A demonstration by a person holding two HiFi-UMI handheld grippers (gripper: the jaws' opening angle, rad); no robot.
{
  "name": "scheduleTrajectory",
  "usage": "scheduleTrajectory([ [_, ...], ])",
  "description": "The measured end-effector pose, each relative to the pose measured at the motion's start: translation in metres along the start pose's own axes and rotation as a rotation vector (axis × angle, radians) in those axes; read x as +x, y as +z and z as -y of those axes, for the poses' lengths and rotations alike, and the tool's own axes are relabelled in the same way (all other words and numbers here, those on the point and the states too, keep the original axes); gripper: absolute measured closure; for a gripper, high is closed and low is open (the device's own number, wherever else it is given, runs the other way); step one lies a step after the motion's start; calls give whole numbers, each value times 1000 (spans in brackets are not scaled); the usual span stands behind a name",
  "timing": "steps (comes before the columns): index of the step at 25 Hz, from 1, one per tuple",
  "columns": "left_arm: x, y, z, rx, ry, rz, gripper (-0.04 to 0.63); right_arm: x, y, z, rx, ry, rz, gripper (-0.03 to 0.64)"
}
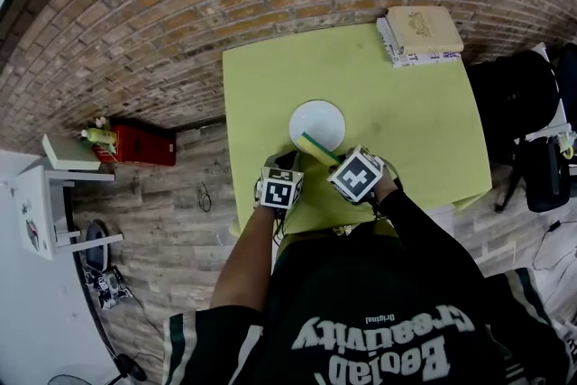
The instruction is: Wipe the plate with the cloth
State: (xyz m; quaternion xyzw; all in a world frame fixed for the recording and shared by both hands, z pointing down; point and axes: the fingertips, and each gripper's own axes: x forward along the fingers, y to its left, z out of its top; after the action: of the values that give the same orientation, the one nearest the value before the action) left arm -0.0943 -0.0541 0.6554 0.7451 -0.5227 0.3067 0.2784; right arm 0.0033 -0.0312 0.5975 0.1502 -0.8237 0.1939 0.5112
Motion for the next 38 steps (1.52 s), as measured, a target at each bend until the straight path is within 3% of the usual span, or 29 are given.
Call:
scheduleTrajectory([
  [12, 1, 1, -1, 5, 1, 9, 588, 14, -2, -16, 49, 38, -38, 495],
  [38, 1, 0, -1, 5, 3, 2, 588, 1, -23, 6, 104, -1, -38, 495],
])
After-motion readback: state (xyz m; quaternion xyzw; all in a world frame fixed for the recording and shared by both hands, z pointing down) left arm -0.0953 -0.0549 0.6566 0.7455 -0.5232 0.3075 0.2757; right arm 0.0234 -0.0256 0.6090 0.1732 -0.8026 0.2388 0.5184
